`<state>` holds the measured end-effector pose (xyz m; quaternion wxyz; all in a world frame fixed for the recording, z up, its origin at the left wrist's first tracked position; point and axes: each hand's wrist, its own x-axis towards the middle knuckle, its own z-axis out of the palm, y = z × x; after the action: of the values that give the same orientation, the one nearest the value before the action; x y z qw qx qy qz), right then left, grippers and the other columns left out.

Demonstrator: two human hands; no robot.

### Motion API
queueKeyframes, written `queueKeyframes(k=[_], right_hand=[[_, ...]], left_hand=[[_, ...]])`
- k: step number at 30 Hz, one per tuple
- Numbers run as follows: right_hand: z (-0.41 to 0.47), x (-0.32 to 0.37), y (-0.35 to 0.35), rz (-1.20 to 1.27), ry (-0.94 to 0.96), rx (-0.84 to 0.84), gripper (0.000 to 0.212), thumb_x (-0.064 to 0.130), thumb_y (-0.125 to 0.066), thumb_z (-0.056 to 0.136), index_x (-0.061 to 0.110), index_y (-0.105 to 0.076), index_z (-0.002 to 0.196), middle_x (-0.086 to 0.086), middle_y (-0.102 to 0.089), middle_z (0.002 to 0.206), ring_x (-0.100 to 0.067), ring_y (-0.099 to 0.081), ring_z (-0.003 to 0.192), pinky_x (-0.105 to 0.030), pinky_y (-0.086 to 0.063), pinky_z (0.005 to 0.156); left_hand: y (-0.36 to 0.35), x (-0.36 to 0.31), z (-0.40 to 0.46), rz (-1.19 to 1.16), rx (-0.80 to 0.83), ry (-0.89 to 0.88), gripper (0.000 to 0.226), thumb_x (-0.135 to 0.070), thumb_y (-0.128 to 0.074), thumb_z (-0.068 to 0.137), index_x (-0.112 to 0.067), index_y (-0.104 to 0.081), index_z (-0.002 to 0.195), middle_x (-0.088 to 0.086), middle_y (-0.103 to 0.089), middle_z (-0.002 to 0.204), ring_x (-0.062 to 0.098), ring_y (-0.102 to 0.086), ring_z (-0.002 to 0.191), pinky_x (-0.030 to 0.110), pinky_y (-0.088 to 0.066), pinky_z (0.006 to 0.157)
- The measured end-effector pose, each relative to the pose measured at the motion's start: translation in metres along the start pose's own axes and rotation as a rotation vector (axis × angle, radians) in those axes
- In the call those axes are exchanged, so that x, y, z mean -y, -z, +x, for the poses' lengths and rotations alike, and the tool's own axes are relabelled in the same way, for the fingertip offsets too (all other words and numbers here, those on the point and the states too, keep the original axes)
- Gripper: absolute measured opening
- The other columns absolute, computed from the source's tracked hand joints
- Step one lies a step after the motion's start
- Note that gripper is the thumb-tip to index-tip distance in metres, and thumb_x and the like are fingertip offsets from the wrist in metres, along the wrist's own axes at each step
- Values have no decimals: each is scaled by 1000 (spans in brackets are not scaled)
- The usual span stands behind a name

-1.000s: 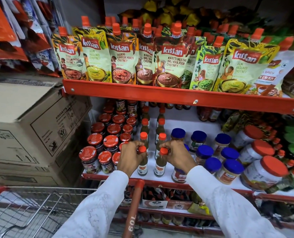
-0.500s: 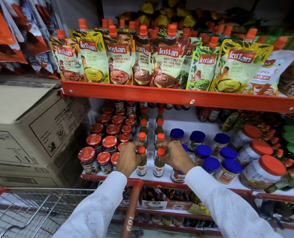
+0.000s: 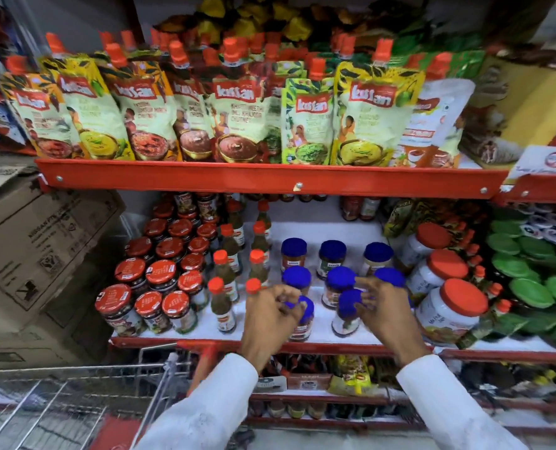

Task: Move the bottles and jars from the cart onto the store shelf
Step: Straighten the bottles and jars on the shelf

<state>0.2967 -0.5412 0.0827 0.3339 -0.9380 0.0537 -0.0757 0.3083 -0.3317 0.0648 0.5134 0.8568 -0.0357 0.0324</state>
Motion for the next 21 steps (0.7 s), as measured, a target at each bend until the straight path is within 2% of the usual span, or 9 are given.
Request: queueKeyframes(k=[3, 6, 8, 10, 13, 15, 18, 21], right_hand=[[16, -21, 11, -65, -32, 76, 50, -11, -63, 78, 2, -63, 126, -17, -71, 117, -28, -70, 95, -28, -54, 82], [28, -31, 11, -184, -14, 215, 36, -7, -60, 79, 0, -61, 115, -23, -70, 103, -36, -67, 94, -42, -57, 81], [33, -33, 9, -241, 16, 264, 30, -6, -57, 84, 3, -59, 113, -18, -67, 98, -37, -66, 97, -38, -53, 77], [36, -35, 6, -258, 52, 312, 28, -7, -52, 85, 6, -61, 109, -15, -67, 95, -35, -66, 92, -36, -49, 70], [39, -39, 3, -264, 95, 344, 30, -8, -50, 84, 9, -63, 104, -16, -71, 96, -33, -67, 87, -37, -53, 71], [40, -42, 3, -285, 108, 340, 28, -6, -55, 83, 10, -62, 106, -13, -70, 94, -31, -66, 86, -34, -50, 67], [37, -44, 1, -264, 108, 322, 27, -1, -62, 80, 11, -64, 104, -9, -65, 84, -26, -60, 74, -30, -43, 63], [34, -46, -2, -250, 95, 315, 19, 6, -65, 80, 13, -66, 97, -10, -69, 85, -21, -52, 67, -27, -41, 63]], left_hand=[[-43, -13, 4, 13, 98, 59, 22, -12, -75, 80, -11, -69, 101, 1, -74, 93, 4, -62, 62, 19, -51, 67], [-75, -21, 8, 122, 152, 78, 35, -18, -76, 79, -13, -65, 111, 3, -71, 106, 16, -68, 68, 25, -50, 67], [-91, -24, 11, 180, 148, 87, 36, -17, -75, 77, -14, -65, 111, 5, -72, 109, 22, -71, 78, 27, -50, 67], [-101, -25, 12, 208, 138, 121, 31, -14, -75, 75, -13, -66, 105, 8, -73, 109, 24, -70, 89, 31, -53, 71], [-112, -24, 14, 189, 136, 163, 33, -5, -73, 77, -10, -68, 109, 8, -74, 114, 25, -70, 99, 34, -56, 82], [-117, -24, 13, 166, 125, 178, 39, 3, -67, 79, -10, -67, 116, 8, -73, 117, 27, -71, 95, 38, -57, 84], [-120, -23, 10, 183, 103, 166, 48, 13, -53, 78, -10, -64, 119, 12, -73, 110, 30, -70, 87, 41, -57, 77], [-119, -23, 7, 228, 103, 157, 54, 15, -46, 77, -10, -62, 121, 13, -73, 105, 32, -68, 92, 42, -54, 77]])
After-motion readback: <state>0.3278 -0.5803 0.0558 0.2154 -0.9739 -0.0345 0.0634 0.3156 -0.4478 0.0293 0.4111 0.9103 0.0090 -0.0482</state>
